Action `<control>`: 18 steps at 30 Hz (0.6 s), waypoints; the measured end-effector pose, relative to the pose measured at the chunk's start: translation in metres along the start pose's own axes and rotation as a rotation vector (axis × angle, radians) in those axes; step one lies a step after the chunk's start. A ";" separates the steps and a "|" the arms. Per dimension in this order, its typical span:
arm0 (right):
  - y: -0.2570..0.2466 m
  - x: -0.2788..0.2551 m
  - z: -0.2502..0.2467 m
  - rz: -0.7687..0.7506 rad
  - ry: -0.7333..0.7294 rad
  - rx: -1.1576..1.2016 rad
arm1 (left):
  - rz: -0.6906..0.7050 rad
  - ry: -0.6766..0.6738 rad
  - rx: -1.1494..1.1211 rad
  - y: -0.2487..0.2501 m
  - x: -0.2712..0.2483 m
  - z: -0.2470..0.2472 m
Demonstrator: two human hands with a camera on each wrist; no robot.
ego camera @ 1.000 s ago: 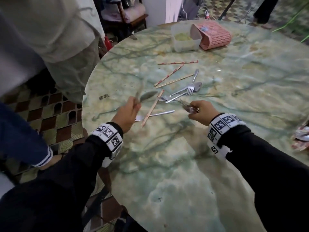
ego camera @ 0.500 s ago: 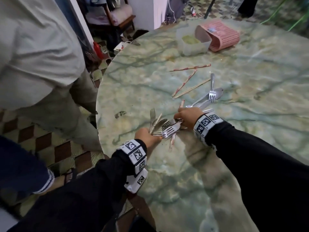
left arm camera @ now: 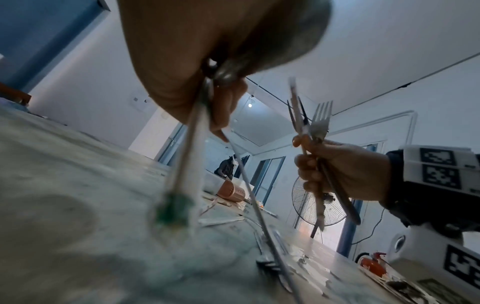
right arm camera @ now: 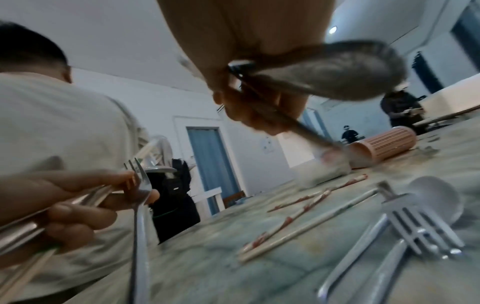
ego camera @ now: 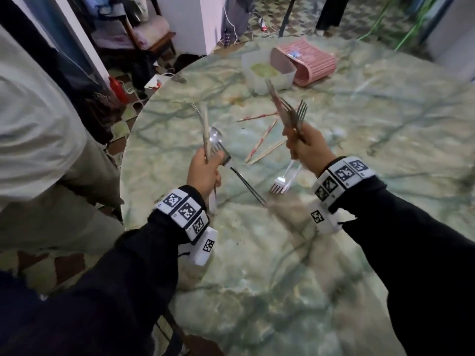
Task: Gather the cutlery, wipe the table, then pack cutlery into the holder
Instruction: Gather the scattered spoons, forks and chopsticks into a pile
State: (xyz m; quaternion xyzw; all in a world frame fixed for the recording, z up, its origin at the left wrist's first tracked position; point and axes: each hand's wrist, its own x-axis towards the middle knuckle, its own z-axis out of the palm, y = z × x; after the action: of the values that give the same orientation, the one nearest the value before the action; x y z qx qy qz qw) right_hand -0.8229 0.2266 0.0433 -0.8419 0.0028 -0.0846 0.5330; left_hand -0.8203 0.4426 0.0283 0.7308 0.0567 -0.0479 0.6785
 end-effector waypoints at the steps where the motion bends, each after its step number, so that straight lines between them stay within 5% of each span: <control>1: 0.003 0.006 -0.006 0.023 0.028 -0.038 | 0.033 -0.002 -0.004 0.003 0.008 0.008; 8: 0.047 0.006 -0.028 0.382 -0.173 -0.463 | 0.079 -0.043 -0.090 0.001 0.041 0.070; 11: 0.062 0.005 -0.031 0.515 -0.059 -0.544 | 0.061 -0.086 -0.013 -0.008 0.047 0.089; 18: 0.065 0.014 -0.014 0.548 -0.113 -0.646 | -0.020 -0.316 0.296 -0.016 0.059 0.111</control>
State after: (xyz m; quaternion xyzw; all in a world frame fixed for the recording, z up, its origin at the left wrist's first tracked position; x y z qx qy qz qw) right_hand -0.8054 0.1844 -0.0075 -0.9370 0.2237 0.1115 0.2440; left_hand -0.7639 0.3345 -0.0045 0.8054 -0.0506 -0.1764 0.5636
